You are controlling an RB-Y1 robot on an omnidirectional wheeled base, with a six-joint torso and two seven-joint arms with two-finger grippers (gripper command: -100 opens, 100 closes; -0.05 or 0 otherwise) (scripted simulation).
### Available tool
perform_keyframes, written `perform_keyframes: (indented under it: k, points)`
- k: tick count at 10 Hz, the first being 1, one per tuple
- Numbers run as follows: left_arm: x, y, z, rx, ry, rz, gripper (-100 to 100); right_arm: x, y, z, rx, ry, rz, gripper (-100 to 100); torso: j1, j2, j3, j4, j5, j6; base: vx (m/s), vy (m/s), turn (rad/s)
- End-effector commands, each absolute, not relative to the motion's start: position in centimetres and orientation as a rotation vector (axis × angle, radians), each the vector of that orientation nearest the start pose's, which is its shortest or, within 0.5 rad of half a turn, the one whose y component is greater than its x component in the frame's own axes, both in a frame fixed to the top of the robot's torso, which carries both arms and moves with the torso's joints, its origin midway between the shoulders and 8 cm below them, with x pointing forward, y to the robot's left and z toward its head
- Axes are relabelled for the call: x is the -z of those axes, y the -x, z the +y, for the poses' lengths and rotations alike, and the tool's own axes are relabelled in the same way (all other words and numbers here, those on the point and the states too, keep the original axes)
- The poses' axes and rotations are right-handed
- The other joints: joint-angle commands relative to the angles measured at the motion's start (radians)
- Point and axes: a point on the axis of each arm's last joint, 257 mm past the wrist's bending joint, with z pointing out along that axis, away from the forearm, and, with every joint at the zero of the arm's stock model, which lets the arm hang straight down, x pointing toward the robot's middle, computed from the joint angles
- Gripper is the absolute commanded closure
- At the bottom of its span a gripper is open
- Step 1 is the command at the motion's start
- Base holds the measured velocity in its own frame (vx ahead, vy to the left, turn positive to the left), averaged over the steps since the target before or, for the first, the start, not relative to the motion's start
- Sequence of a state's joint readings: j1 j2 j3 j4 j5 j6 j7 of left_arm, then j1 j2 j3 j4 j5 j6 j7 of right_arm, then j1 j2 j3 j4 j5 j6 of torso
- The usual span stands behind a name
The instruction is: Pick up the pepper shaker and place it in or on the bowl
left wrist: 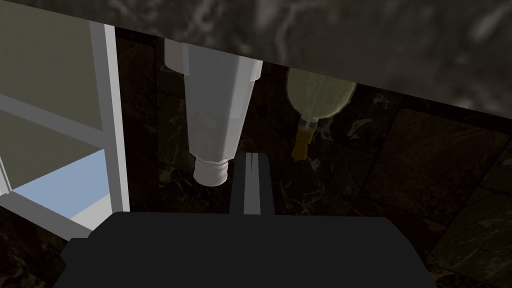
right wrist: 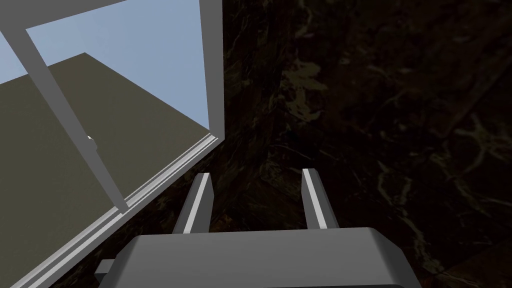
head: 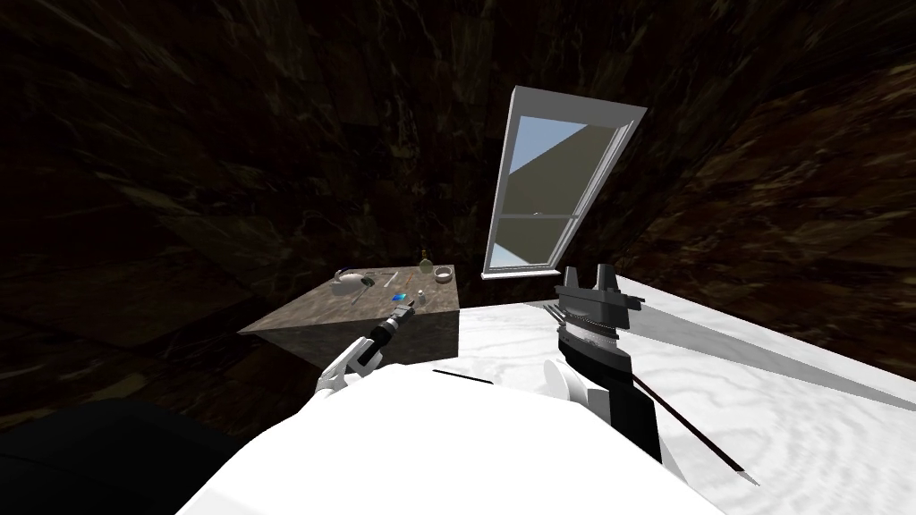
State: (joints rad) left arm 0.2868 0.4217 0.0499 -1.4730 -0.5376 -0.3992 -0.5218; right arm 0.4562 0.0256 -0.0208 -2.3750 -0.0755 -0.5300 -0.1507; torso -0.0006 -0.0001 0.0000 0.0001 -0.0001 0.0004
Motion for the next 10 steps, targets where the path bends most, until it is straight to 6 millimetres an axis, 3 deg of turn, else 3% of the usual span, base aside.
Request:
perform_keyframes:
  k: [1,5,10]
  points:
    - [30.4,-42.1,36.5,0.216,0.019,1.676,-100,-8.4,-31.5,-28.7,-1.522,-0.625,0.39,0,0.0,0.0,0.0,0.0,0.0,0.0,-0.071,0.035,-0.062]
    - [29.8,-40.0,38.9,0.244,0.078,1.69,-100,-8.4,-31.5,-28.7,-1.522,-0.625,0.39,0,0.004,0.008,0.005,0.002,0.001,0.0,-0.111,0.056,-0.083]
    - [29.3,-39.1,40.5,0.249,0.077,1.752,-100,-8.4,-31.5,-28.7,-1.522,-0.625,0.39,0,-0.003,0.002,0.001,0.001,-0.001,0.0,-0.043,-0.033,-0.068]
